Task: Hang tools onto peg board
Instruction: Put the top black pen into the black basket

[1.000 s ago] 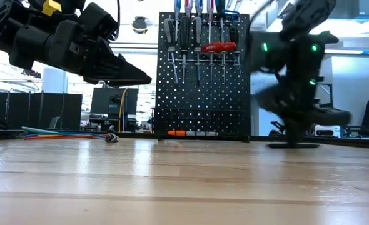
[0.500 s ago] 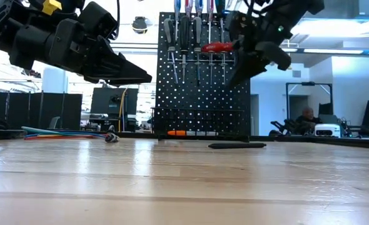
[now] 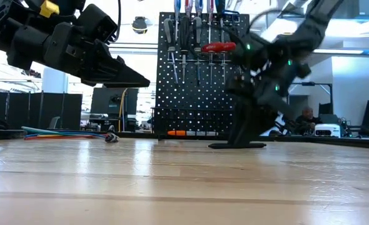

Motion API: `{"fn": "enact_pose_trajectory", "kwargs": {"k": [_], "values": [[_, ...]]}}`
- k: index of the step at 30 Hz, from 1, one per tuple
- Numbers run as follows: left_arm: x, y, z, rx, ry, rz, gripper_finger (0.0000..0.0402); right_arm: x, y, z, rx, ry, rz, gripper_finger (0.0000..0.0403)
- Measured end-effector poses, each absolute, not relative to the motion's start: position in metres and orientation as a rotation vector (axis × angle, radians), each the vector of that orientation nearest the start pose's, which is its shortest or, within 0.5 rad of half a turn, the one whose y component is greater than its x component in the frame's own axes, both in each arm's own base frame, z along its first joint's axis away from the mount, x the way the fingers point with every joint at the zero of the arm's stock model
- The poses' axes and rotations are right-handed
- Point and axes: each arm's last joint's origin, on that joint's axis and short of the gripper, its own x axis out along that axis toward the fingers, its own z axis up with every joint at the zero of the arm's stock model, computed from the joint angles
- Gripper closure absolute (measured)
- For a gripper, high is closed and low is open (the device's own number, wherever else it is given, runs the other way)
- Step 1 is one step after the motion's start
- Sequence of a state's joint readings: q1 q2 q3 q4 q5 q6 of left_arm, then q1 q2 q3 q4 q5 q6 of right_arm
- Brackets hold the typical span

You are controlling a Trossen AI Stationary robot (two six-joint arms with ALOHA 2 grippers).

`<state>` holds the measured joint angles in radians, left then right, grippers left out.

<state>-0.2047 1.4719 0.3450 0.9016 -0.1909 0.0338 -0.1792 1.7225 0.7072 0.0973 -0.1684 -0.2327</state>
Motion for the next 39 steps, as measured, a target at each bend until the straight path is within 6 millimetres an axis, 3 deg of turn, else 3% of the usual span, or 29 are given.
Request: {"fn": "enact_pose_trajectory", "kwargs": {"k": [4,13,19,24,30,34,39], "values": [[0.243,-0.045,0.149,0.078,0.219,-0.017,0.024,0.289,-0.049,0.094,-0.051,0.901,0.089,0.0223],[0.243,-0.045,0.15,0.076,0.212,-0.017,0.024,0.281,-0.048,0.074,-0.019,0.852,0.031,0.038],[0.243,-0.045,0.15,0.076,0.213,-0.017,0.024,0.288,-0.045,0.08,0.037,0.702,-0.019,0.0379],[0.243,-0.045,0.15,0.076,0.212,-0.017,0.024,0.301,-0.037,0.096,0.009,0.537,0.003,0.0382],[0.243,-0.045,0.15,0.076,0.213,-0.017,0.024,0.311,-0.028,0.13,-0.038,0.404,0.02,0.0377],[0.243,-0.045,0.15,0.076,0.212,-0.017,0.024,0.314,-0.025,0.167,-0.203,0.321,-0.11,0.0378],[0.243,-0.045,0.15,0.076,0.212,-0.017,0.024,0.321,-0.03,0.207,-0.488,0.421,-0.294,0.0376]]}}
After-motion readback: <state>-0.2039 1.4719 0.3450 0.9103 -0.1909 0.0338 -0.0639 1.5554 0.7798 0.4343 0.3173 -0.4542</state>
